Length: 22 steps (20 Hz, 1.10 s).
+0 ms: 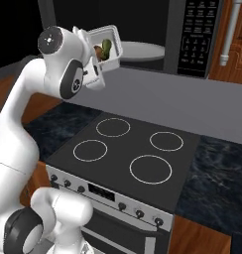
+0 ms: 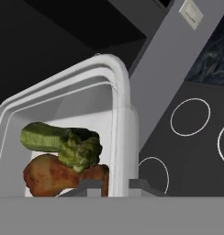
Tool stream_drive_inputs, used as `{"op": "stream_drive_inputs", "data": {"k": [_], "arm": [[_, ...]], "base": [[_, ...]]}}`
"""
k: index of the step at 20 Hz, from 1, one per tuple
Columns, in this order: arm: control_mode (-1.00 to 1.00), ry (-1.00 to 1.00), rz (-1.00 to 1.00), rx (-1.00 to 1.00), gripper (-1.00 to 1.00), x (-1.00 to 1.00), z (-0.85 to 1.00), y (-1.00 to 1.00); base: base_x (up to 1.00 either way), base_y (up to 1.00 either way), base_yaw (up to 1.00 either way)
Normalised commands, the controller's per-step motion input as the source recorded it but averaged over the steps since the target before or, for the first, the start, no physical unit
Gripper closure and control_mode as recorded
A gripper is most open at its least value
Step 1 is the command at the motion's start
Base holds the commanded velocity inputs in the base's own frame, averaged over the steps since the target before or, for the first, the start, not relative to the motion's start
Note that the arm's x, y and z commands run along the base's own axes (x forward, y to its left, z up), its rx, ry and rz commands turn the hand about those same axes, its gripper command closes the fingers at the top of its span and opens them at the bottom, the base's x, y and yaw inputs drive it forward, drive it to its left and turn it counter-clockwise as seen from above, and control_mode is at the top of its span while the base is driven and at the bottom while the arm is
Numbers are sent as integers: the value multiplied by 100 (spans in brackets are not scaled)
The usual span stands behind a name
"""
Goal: Place the tupperware containing the chicken drumstick and squash meal in the microwave. Close the microwave door and press the start button to reheat the meal.
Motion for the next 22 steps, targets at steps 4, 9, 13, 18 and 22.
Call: {"op": "stream_drive_inputs", "data": {"k": [4, 9, 13, 18, 22], "arm": [[-100, 5, 0, 1, 100, 42, 18, -13], [-100, 2, 0, 0, 100, 50, 3, -25], [-100, 1, 0, 0, 100, 54, 0, -26], [-100, 0, 0, 0, 100, 59, 0, -18], [-100, 0, 0, 0, 100, 65, 1, -8]], "base": [[0, 0, 0], [0, 0, 0], [0, 0, 0], [0, 0, 0], [0, 0, 0]]}}
